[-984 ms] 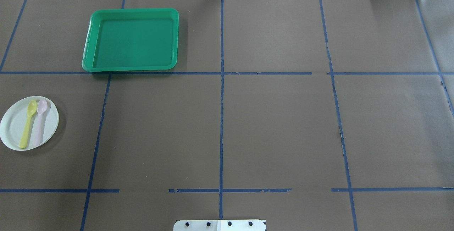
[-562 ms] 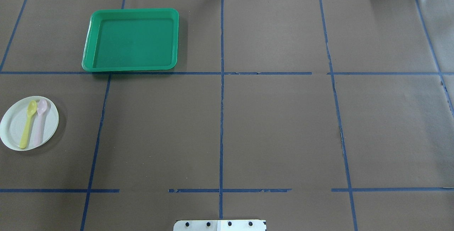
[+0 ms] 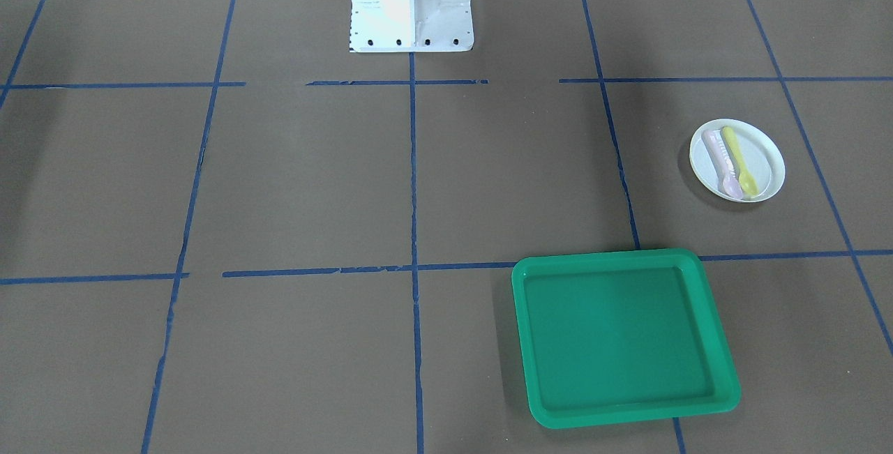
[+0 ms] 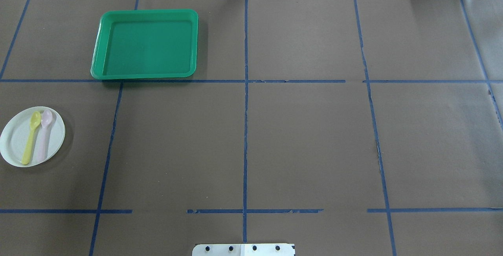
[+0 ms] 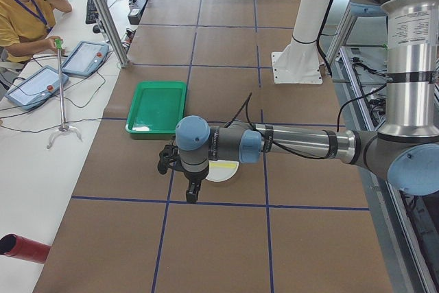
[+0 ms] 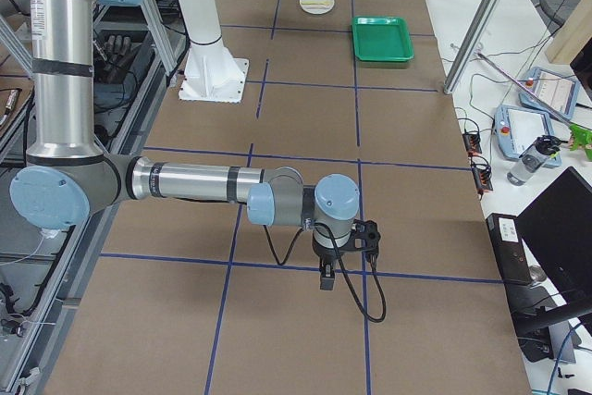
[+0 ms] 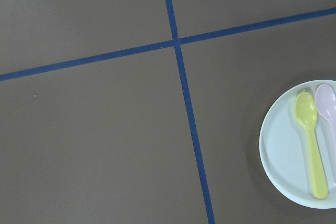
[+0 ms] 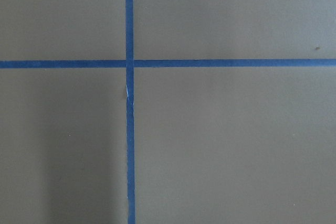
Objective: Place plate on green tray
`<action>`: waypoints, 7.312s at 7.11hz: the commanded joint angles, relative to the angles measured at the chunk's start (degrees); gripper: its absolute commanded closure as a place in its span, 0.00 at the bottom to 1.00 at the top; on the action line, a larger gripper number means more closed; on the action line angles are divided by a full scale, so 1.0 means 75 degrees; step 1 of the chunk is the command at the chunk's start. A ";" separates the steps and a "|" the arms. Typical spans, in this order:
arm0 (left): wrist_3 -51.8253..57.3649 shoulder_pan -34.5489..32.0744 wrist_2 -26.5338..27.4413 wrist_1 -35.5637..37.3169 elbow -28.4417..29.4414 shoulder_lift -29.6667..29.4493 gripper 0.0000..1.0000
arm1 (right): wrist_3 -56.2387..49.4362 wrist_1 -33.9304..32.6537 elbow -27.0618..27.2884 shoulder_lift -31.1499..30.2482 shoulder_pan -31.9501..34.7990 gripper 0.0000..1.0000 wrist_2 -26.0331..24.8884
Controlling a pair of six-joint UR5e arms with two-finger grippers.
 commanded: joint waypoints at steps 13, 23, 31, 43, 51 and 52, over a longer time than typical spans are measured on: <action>-0.5012 0.3518 0.0014 -0.5255 0.2028 0.0366 0.86 | 0.0000 0.0000 0.0000 0.0000 0.0000 0.00 0.0003; -0.5094 0.2747 -0.1803 -0.4347 0.1418 -0.0448 1.00 | 0.0000 0.0000 0.0000 0.0000 0.0000 0.00 0.0003; -0.7186 0.3154 -0.0850 -0.4695 0.5947 -0.5783 1.00 | 0.0000 0.0000 0.0000 0.0000 0.0000 0.00 -0.0008; -0.3891 0.1671 -0.0421 0.0096 -0.0022 -0.2477 0.00 | 0.0000 0.0000 0.0000 0.0000 0.0000 0.00 -0.0008; 0.0085 -0.0689 0.0024 0.0440 -0.0726 0.0718 0.00 | 0.0000 0.0000 0.0000 0.0000 0.0000 0.00 -0.0008; 0.0097 -0.0700 -0.0010 0.0440 -0.0784 0.0706 0.00 | 0.0000 0.0000 0.0000 0.0000 0.0000 0.00 -0.0008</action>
